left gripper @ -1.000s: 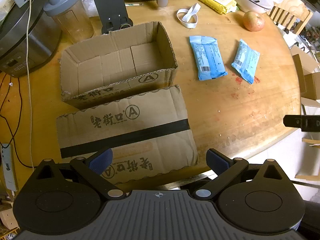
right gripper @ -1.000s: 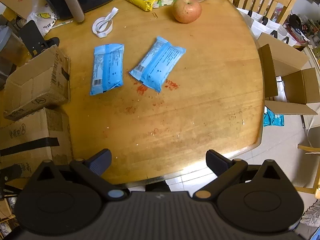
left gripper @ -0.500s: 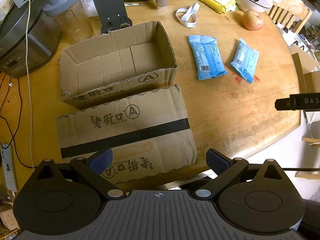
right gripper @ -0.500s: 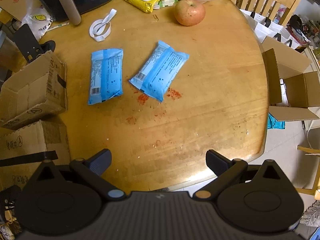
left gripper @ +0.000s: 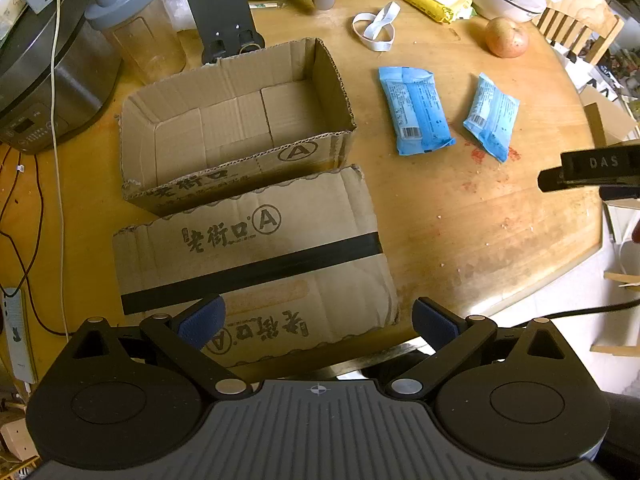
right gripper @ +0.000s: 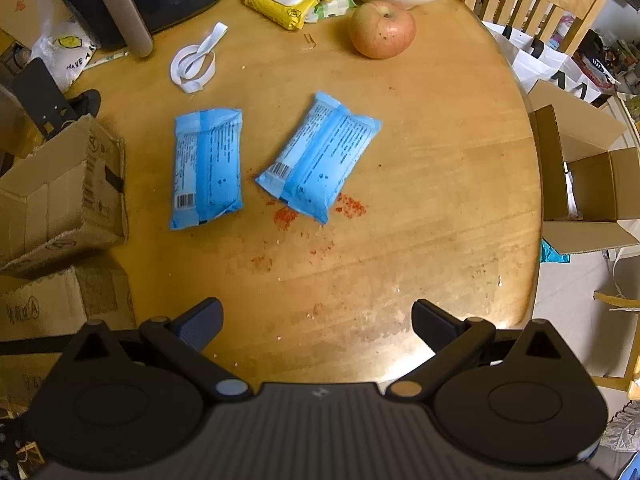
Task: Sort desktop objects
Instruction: 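Move the right tool toward the two blue packets on the table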
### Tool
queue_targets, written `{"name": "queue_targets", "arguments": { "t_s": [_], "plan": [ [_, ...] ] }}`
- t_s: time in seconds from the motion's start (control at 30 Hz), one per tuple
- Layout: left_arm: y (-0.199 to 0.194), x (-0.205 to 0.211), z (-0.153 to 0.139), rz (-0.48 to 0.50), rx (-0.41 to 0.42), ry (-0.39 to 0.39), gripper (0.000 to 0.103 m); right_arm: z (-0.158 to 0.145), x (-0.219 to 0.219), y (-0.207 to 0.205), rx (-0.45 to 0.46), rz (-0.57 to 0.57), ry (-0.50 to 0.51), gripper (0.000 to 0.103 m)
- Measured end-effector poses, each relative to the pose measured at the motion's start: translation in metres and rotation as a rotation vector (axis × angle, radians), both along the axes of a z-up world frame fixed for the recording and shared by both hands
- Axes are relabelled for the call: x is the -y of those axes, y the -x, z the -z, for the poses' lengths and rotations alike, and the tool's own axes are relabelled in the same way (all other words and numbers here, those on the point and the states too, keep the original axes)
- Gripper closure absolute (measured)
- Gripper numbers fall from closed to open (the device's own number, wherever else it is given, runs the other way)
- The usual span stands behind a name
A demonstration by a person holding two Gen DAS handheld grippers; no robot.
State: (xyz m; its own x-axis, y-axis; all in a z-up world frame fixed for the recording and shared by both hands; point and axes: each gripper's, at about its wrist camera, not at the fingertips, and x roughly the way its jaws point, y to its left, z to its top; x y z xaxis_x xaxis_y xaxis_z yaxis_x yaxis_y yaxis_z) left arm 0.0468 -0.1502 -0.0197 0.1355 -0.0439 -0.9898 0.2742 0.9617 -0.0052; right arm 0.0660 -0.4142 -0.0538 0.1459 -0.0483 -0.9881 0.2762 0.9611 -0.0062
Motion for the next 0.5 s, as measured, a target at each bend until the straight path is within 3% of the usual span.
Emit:
{"name": "queue_targets", "arguments": {
  "t_s": [0.5],
  "plan": [
    [-0.001,-0.005,0.001,-0.007,-0.001,-0.002,0.000,0.008,0.005,-0.022,-0.005,0.026,0.005,0.000]
  ]
}}
